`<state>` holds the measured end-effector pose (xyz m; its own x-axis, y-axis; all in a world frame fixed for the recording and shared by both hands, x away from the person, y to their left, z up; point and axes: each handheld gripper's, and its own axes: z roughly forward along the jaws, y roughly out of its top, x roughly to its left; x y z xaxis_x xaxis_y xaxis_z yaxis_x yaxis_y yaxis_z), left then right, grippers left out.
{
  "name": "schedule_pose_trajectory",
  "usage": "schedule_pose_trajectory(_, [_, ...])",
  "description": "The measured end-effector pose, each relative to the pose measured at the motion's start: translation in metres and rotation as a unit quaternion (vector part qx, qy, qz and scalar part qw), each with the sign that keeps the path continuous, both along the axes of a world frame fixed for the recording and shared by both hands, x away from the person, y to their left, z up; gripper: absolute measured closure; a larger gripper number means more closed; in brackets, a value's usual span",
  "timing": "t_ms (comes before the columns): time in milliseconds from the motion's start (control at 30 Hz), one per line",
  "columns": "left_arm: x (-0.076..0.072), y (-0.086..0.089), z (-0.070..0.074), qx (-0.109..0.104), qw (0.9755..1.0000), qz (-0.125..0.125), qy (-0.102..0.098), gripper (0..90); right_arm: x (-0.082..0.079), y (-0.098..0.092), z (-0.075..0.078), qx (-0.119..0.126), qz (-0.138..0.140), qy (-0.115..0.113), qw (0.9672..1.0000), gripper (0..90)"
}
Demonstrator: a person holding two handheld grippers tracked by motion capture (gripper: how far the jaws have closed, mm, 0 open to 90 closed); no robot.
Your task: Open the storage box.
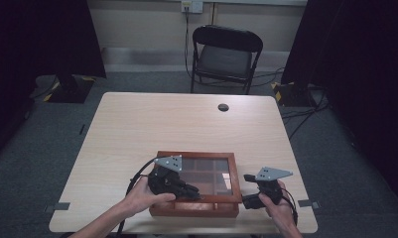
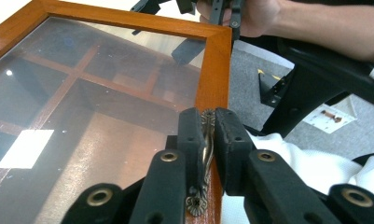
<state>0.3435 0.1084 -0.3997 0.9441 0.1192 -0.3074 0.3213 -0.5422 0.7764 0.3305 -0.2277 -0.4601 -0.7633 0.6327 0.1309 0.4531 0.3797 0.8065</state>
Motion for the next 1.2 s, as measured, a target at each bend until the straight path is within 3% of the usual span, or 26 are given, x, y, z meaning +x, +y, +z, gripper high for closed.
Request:
schedule_pose_trajectory(200, [-0.002,0.009,0.003,-0.017,0.9998,0.0,-0.015,62.1,0.0,0.0,0.0,0.001,-0.001,-0.001,1.0,16.1])
schedule_pose_trajectory(333, [-0.004,0.017,0.006,-0.02,0.9995,0.011,-0.021,57.6,0.0,-0.001,0.002,0.006,-0.003,-0.003,1.0,15.8])
schedule_pose_trajectory(367, [-0.005,0.024,0.006,-0.028,0.9989,0.029,-0.021,56.1,0.001,-0.001,0.002,0.005,-0.004,-0.003,1.0,15.5])
schedule_pose_trajectory(400, [-0.005,0.024,0.006,-0.028,0.9989,0.029,-0.021,53.6,0.001,-0.001,0.002,0.005,-0.004,-0.003,1.0,15.5])
schedule_pose_trajectory(433, [-0.005,0.029,0.005,-0.019,0.9986,0.042,-0.025,53.6,0.001,-0.001,0.002,0.003,-0.002,0.003,1.0,15.3])
schedule_pose_trajectory(700, [-0.004,0.045,0.002,-0.036,0.9982,0.045,-0.017,48.3,0.006,-0.002,0.006,0.015,-0.012,0.0,0.9998,16.7])
schedule_pose_trajectory(867, [-0.007,0.053,0.004,-0.039,0.9976,0.048,-0.03,39.5,0.01,-0.002,0.011,0.028,-0.015,-0.002,0.9995,16.2])
schedule_pose_trajectory(933, [-0.006,0.056,0.004,-0.041,0.997,0.057,-0.032,33.4,0.012,-0.001,0.013,0.029,-0.02,-0.001,0.9994,16.3])
schedule_pose_trajectory(1033, [-0.002,0.062,0.005,-0.056,0.9957,0.067,-0.03,31.8,0.015,0.0,0.017,0.033,-0.025,0.005,0.9991,15.4])
schedule_pose_trajectory(1200, [-0.003,0.068,0.007,-0.067,0.993,0.086,-0.046,27.4,0.021,0.0,0.024,0.046,-0.028,0.007,0.9985,15.4])
